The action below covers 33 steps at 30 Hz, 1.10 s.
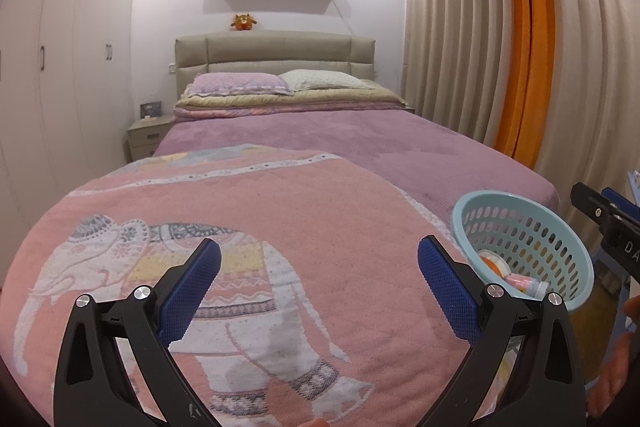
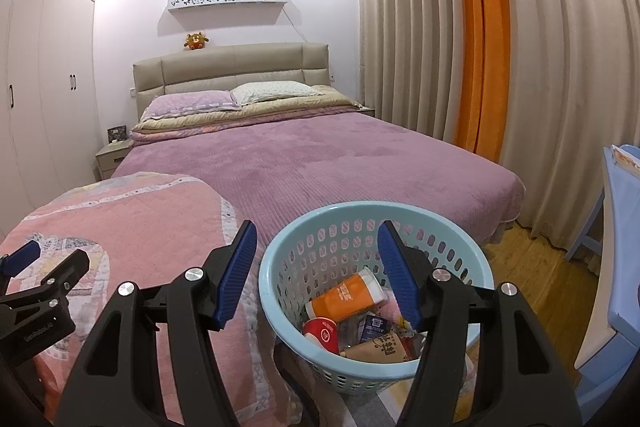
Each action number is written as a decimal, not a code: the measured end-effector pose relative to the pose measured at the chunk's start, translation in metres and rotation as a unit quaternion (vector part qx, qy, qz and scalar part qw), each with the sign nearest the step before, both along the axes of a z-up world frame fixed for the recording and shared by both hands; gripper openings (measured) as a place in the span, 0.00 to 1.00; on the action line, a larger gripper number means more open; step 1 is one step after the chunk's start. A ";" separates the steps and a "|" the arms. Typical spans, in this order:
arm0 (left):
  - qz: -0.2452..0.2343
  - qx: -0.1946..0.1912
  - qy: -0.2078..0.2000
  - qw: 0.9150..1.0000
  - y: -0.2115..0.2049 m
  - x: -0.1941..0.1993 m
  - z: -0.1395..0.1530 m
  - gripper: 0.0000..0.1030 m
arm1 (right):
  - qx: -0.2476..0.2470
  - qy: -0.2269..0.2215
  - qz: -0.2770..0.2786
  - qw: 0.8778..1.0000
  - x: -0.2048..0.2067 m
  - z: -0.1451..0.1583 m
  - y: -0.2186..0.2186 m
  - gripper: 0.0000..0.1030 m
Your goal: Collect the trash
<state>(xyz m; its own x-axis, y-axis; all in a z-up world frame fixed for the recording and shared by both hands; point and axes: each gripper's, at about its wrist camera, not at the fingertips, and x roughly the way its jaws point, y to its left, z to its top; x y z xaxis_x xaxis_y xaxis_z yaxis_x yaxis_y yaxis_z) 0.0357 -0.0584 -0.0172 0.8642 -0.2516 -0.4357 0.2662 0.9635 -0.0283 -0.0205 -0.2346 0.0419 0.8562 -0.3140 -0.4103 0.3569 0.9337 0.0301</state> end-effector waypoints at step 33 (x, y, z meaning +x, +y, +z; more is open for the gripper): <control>0.044 -0.026 -0.046 0.998 0.057 -0.047 0.063 0.93 | -0.015 -0.025 0.011 1.000 -0.029 0.031 0.023 0.58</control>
